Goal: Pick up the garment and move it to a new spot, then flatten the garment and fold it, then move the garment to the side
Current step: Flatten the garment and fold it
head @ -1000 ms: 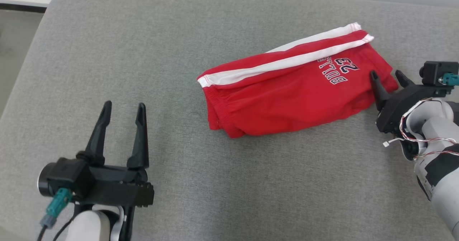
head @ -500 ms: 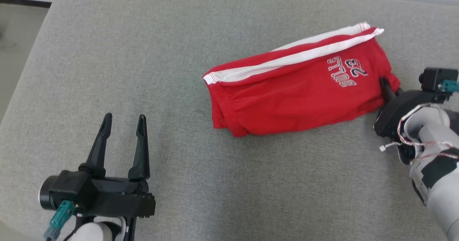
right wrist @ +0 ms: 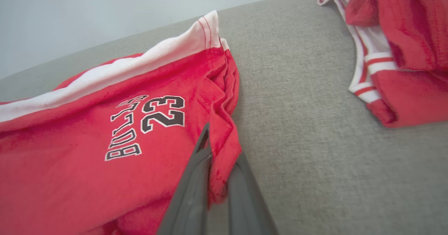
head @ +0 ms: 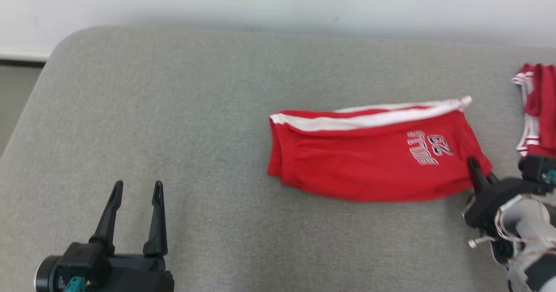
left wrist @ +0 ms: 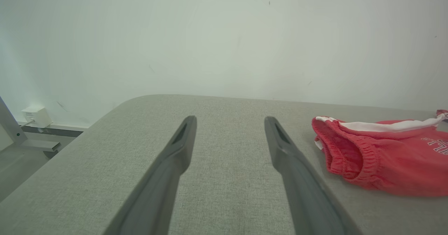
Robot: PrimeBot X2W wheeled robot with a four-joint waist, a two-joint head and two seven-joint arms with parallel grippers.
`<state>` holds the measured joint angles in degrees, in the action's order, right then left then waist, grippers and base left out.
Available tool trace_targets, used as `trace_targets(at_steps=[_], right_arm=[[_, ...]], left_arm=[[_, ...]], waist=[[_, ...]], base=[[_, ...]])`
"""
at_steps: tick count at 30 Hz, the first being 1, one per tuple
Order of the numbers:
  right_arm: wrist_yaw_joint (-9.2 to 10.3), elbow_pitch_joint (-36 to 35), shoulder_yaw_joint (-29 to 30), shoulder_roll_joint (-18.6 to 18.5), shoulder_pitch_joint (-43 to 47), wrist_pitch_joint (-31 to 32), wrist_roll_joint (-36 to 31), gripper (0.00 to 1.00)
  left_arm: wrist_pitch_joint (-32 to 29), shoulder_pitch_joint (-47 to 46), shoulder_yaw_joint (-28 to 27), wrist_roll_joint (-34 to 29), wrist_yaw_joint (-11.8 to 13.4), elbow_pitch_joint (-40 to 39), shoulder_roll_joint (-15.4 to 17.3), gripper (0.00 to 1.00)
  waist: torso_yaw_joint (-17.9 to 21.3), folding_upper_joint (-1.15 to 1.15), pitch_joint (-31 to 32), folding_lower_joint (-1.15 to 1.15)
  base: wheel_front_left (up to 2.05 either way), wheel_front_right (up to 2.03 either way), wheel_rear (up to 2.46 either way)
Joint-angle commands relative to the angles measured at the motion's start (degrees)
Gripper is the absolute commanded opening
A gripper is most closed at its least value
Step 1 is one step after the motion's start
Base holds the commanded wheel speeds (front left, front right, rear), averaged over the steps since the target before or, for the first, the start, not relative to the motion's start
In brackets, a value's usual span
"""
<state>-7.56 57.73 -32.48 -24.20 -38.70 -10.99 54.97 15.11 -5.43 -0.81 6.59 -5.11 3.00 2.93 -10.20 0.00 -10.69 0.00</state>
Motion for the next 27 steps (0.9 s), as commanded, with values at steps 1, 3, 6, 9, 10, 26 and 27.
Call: trace_targets(at_steps=[1, 3, 6, 9, 10, 26, 27], right_arm=[[0.18, -0.9, -0.2, -1.3, 2.4, -0.6, 1.1, 0.00], [0.17, -1.9, -0.5, -2.5, 4.4, -0.7, 1.8, 0.00], [0.17, -3.1, -0.5, -4.0, 6.2, -1.1, 2.8, 0.00], [0.17, -3.7, -0.4, -4.7, 6.9, -1.2, 3.5, 0.00], [0.17, -3.7, -0.4, -4.8, 6.8, -1.2, 3.6, 0.00], [0.17, -12.0, -2.6, -2.1, 5.1, -3.7, 0.7, 0.00], [0.17, -13.5, -3.0, -1.8, 5.3, -3.8, 0.2, 0.00]], left_arm=[[0.0, 1.5, -0.4, -0.7, -0.3, -0.3, 0.0, 1.00], [0.0, 2.2, -0.8, -1.2, -0.5, -0.4, 0.0, 1.00], [0.0, 2.9, -1.2, -1.7, -0.8, -0.7, 0.0, 1.00], [0.0, 3.3, -1.3, -2.2, -0.9, -1.1, 0.0, 1.00], [0.0, 3.4, -1.1, -2.3, -0.9, -1.1, 0.0, 1.00], [0.0, 2.9, -1.3, -1.8, -1.4, -0.2, 0.0, 1.00], [0.0, 3.1, -1.4, -1.8, -1.4, -0.3, 0.0, 1.00]], waist=[[2.9, 0.00, 3.2, 0.00], [3.4, 0.00, 3.9, 0.00], [3.9, 0.00, 4.5, 0.00], [4.2, 0.00, 4.5, 0.00], [4.3, 0.00, 4.4, 0.00], [4.4, 0.00, 5.2, 0.00], [4.4, 0.00, 5.2, 0.00]], base=[[0.00, 0.00, 0.00], [0.00, 0.00, 0.00], [0.00, 0.00, 0.00], [0.00, 0.00, 0.00], [0.00, 0.00, 0.00], [0.00, 0.00, 0.00], [0.00, 0.00, 0.00]])
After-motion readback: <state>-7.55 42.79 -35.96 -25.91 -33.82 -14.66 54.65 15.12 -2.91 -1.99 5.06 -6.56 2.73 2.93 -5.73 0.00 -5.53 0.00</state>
